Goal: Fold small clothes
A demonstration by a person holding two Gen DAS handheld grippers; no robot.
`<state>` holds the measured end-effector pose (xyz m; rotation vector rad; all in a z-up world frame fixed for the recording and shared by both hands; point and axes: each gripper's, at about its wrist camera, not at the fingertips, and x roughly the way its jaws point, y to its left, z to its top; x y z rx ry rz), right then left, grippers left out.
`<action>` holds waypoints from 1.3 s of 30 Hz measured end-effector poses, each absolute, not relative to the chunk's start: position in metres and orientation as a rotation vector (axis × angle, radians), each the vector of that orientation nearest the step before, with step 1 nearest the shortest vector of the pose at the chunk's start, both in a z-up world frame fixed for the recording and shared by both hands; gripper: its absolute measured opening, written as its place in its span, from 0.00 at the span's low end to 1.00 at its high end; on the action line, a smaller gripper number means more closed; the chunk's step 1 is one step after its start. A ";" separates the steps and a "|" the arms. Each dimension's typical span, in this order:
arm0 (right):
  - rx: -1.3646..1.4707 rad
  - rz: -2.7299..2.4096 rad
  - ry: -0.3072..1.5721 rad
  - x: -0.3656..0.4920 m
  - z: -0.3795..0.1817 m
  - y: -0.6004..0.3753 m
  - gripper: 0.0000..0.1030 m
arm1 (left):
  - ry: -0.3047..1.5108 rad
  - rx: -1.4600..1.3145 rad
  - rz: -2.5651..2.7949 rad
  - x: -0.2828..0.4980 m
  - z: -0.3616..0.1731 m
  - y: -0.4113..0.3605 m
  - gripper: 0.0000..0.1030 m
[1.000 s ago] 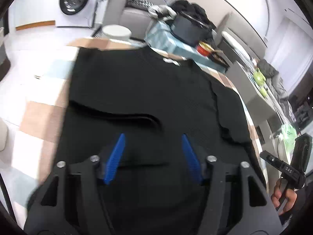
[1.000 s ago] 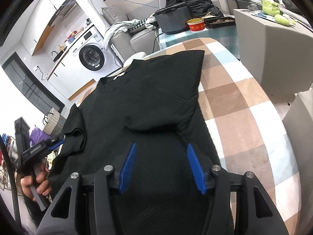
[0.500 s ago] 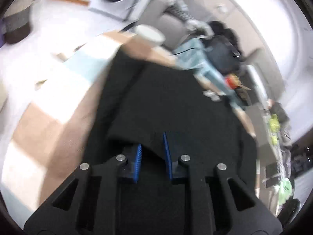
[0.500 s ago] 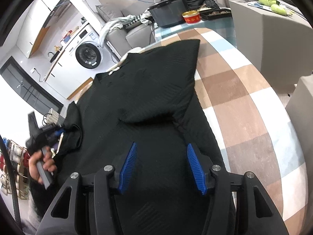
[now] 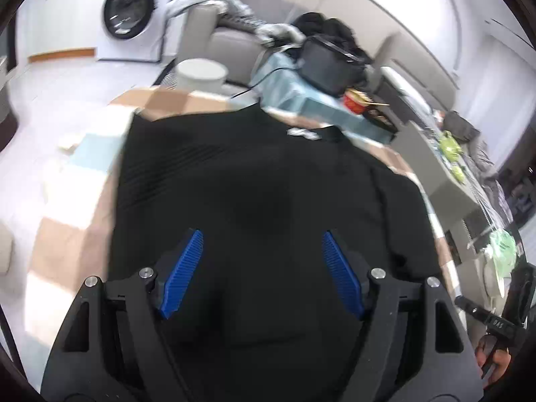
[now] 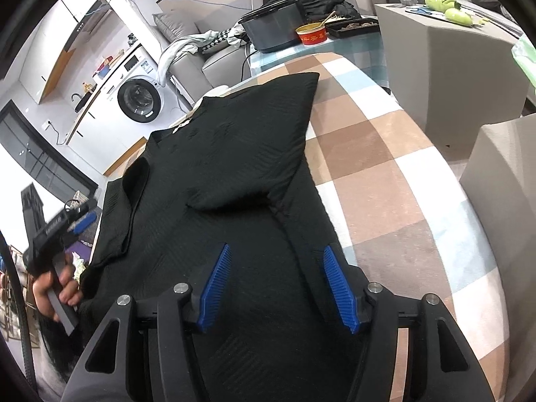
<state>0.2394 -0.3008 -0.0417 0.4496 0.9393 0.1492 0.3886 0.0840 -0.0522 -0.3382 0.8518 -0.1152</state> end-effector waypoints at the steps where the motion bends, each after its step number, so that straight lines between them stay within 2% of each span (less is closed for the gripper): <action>1: 0.449 0.151 0.937 0.239 -0.041 -0.302 0.57 | 0.860 -0.345 -0.089 0.381 -0.055 0.093 0.70; 8: 0.383 0.130 0.966 0.227 -0.046 -0.311 0.59 | 0.897 -0.237 0.112 0.313 -0.064 0.145 0.70; 13: 0.347 0.135 1.024 0.220 -0.060 -0.316 0.59 | 0.986 -0.250 0.170 0.261 -0.088 0.178 0.70; 23: 0.216 0.187 1.058 0.168 -0.066 -0.310 0.59 | 1.011 -0.243 0.147 0.195 -0.106 0.186 0.68; 25: 0.187 0.198 1.059 0.156 -0.067 -0.308 0.55 | 1.004 -0.231 0.132 0.190 -0.104 0.180 0.62; 27: 0.141 0.213 1.050 0.142 -0.068 -0.303 0.34 | 0.991 -0.227 0.095 0.188 -0.101 0.174 0.42; 28: 0.117 0.208 1.041 0.138 -0.068 -0.302 0.27 | 0.988 -0.217 0.071 0.186 -0.100 0.170 0.35; 29: 0.088 0.195 1.032 0.135 -0.069 -0.300 0.13 | 0.988 -0.210 0.057 0.184 -0.099 0.167 0.21; 30: 0.082 0.195 1.023 0.135 -0.070 -0.300 0.06 | 0.990 -0.209 0.033 0.184 -0.099 0.164 0.10; 32: 0.131 0.206 0.994 0.137 -0.066 -0.304 0.05 | 0.981 -0.214 0.012 0.188 -0.096 0.159 0.06; 39: 0.236 0.147 0.798 0.172 -0.025 -0.312 0.04 | 0.862 -0.314 -0.009 0.207 -0.068 0.152 0.05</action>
